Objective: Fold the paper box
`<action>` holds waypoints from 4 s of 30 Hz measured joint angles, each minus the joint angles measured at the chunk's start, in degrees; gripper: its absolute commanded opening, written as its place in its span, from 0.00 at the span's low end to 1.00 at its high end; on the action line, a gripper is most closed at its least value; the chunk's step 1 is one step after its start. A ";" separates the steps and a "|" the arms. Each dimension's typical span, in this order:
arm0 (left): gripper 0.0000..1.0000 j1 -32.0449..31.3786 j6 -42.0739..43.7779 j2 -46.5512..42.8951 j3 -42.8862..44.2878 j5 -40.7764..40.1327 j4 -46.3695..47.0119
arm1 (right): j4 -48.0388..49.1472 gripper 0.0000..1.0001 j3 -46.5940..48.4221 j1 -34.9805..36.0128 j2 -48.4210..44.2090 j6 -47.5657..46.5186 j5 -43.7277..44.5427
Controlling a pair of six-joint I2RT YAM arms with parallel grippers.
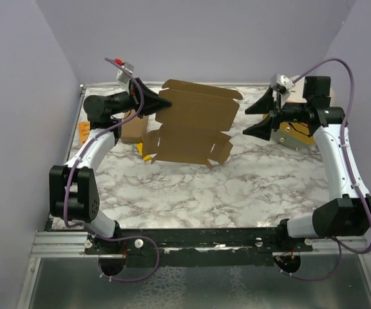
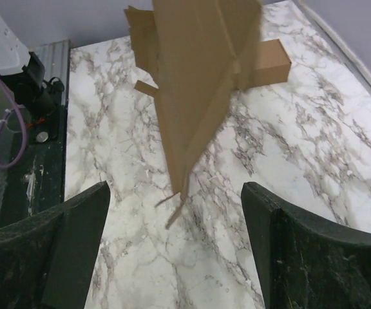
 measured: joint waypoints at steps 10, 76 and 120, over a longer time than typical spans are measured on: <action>0.00 1.01 -8.13 -9.27 -6.78 -1.57 11.98 | 26.03 0.67 -21.81 -7.93 -9.88 14.62 -3.10; 0.00 -1.33 -25.88 -2.43 -7.37 -8.31 24.20 | 111.82 0.10 -40.70 5.60 -5.35 76.54 -6.10; 0.00 1.03 -14.43 -2.69 -12.79 -0.94 24.37 | -6.01 1.00 20.61 1.60 2.60 -2.82 0.68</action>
